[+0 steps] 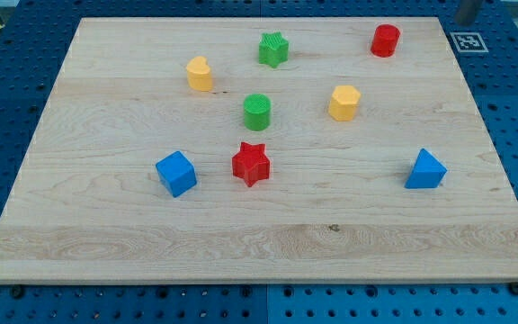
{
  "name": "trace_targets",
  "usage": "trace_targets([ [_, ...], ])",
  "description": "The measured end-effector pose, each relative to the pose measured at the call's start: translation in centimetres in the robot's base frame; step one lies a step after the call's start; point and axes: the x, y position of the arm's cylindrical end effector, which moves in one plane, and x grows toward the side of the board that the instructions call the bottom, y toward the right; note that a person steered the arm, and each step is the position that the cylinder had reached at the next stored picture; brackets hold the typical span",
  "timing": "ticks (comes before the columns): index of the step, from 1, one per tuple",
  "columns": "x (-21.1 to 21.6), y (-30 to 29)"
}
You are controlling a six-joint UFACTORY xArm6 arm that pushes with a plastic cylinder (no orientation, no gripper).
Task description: Slightly move the red circle diagonal to the yellow hexagon
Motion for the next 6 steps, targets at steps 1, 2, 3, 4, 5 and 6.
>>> trace_targets([
  [1, -0.1, 0.0],
  [2, 1.5, -0.8],
  [3, 7.0, -8.0],
  [4, 7.7, -11.4],
  [5, 7.9, -11.4],
  [6, 8.8, -11.4],
])
